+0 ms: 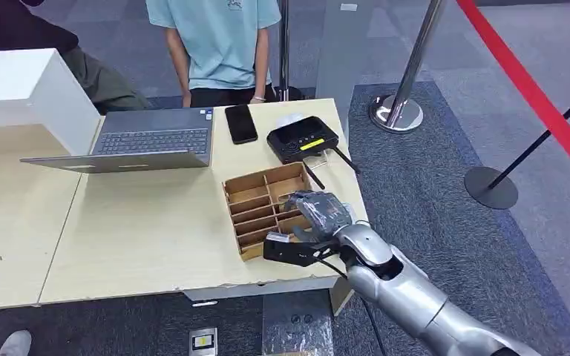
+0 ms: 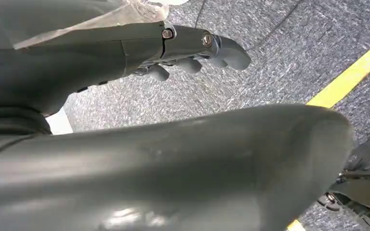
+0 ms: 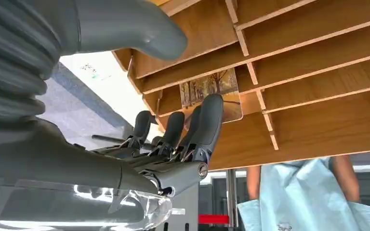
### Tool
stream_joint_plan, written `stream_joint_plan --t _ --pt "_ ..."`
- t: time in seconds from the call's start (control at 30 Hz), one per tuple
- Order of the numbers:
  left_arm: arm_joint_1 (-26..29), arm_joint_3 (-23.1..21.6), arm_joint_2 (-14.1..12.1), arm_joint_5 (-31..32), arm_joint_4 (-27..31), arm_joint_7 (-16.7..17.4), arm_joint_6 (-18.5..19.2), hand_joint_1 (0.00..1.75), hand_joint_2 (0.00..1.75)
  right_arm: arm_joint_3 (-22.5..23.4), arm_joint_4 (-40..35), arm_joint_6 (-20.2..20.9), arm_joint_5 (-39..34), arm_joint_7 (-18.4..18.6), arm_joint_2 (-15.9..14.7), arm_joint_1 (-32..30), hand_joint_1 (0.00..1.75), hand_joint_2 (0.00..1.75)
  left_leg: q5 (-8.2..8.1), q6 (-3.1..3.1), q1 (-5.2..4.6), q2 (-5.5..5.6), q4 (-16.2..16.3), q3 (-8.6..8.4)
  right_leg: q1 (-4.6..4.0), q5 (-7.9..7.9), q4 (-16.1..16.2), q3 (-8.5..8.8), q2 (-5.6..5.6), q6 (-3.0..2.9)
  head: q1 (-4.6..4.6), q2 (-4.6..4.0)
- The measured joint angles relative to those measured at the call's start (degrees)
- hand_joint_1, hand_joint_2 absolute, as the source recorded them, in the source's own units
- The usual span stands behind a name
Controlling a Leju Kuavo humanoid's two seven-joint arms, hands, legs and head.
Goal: Pass the card to the sensor for recognition and then transmit it.
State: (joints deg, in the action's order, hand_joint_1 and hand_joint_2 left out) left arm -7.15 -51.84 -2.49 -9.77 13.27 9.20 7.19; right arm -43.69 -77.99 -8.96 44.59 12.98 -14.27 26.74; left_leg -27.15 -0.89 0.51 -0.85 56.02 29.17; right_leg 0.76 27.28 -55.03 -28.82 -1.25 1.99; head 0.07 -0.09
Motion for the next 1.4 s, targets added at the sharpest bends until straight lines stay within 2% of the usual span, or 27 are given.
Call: stream_joint_plan --t 0.07,0.43,0.47,0.5,0.6,0.77,0.87,0.9,0.97,1.07,1.1,1.13,1.33,1.4 --pt "0.0 -0.2 0.0 0.0 0.0 0.0 0.0 0.00 0.00 0.0 0.0 0.0 -0.1 0.0 0.0 0.0 0.77 1.75 0.00 0.00 0.00 0.00 0.0 0.00 0.00 0.00 0.0 0.00 0.00 0.00 0.00 0.00" --pt "0.0 -0.8 0.0 0.0 0.0 -0.1 0.0 0.00 0.00 0.6 -1.0 -0.5 -0.6 0.6 0.0 0.8 0.82 1.75 0.00 0.00 0.00 0.00 0.0 -0.01 0.00 0.00 0.0 0.00 0.00 0.00 0.00 0.00" --pt "0.0 -0.9 0.0 0.0 0.0 -0.1 0.0 0.00 0.00 0.6 -1.2 -0.5 -0.7 0.8 -0.1 1.0 0.87 1.75 0.00 0.00 0.00 0.00 0.0 -0.01 0.00 0.00 0.0 0.00 0.00 0.00 0.00 0.00" --pt "0.0 -1.1 0.0 0.0 0.0 -0.1 0.0 0.00 0.00 0.6 -1.4 -0.4 -0.7 0.9 -0.1 1.2 0.82 1.75 0.00 0.00 0.00 0.00 0.0 -0.01 0.00 0.00 0.0 0.00 0.00 0.00 0.00 0.00" --pt "0.0 -1.2 0.0 0.0 0.0 -0.1 0.0 0.00 0.00 0.8 -2.1 -0.3 -0.7 1.3 -0.2 1.7 0.87 1.75 0.00 0.00 0.00 0.00 0.0 -0.01 0.00 0.00 0.0 0.00 0.00 0.00 0.00 0.00" --pt "0.0 -1.2 0.0 0.0 0.0 -0.2 0.0 0.00 0.00 0.9 -2.4 0.1 -0.9 1.4 -0.2 2.3 0.86 1.75 0.00 0.00 0.00 0.00 0.0 -0.01 0.00 0.00 0.0 0.01 0.00 0.00 0.00 0.00" --pt "0.0 -1.2 0.0 -0.2 0.0 -0.2 0.0 0.00 0.00 0.9 -2.3 0.0 -1.3 1.4 0.0 2.4 0.79 1.75 0.00 0.00 0.00 0.00 0.0 0.00 0.00 0.00 0.0 0.01 0.00 0.00 0.00 0.00" --pt "0.0 -1.2 0.0 -0.2 0.0 -0.2 0.0 0.00 0.00 0.9 -2.3 0.0 -1.3 1.3 0.2 2.4 0.68 1.75 0.00 0.00 0.00 0.00 0.0 0.00 0.00 0.00 0.0 0.01 0.00 0.00 0.00 0.00" --pt "0.0 -1.2 0.1 -0.2 0.0 -0.1 0.0 0.00 0.00 0.8 -2.1 0.0 -1.4 1.2 0.3 2.4 0.65 1.75 0.00 0.00 0.00 0.00 0.0 0.00 0.00 0.00 0.0 0.00 0.00 0.00 0.00 0.00" --pt "0.0 -1.3 0.1 -0.2 0.0 0.0 0.0 0.00 0.00 0.6 -1.5 -0.5 -1.7 0.4 0.8 2.6 0.68 1.75 0.00 0.00 0.00 0.00 0.0 0.01 0.00 0.00 0.0 0.00 0.00 0.00 0.00 0.00" --pt "0.0 -1.3 0.1 -0.2 0.0 0.0 0.0 0.00 0.00 0.5 -1.2 -0.7 -1.8 0.1 1.1 2.6 0.82 1.75 0.00 0.00 0.00 0.00 0.0 0.01 0.00 0.00 0.0 0.01 0.00 0.00 0.00 0.00" --pt "0.0 -1.4 0.2 -0.2 0.0 0.0 0.0 0.00 0.00 0.5 -1.0 -0.9 -1.9 0.0 1.2 2.6 0.84 1.75 0.00 0.00 0.00 0.00 0.0 0.01 0.00 0.00 0.0 0.00 0.00 0.00 0.00 0.00" --pt "-0.1 -1.7 0.2 0.0 0.0 0.0 0.0 0.00 0.00 0.3 1.0 -1.8 -2.4 -0.9 2.5 2.7 0.75 1.75 0.00 0.00 0.00 0.00 0.0 0.01 0.00 0.00 0.0 0.01 0.00 0.00 0.00 0.00" --pt "-0.1 -1.7 0.2 -0.1 0.0 -0.1 0.0 0.00 0.00 0.3 1.5 -2.0 -2.4 -0.9 2.7 2.8 0.80 1.75 0.00 0.00 0.00 0.00 0.0 0.01 0.00 0.00 0.0 0.01 0.00 0.00 0.00 0.00"
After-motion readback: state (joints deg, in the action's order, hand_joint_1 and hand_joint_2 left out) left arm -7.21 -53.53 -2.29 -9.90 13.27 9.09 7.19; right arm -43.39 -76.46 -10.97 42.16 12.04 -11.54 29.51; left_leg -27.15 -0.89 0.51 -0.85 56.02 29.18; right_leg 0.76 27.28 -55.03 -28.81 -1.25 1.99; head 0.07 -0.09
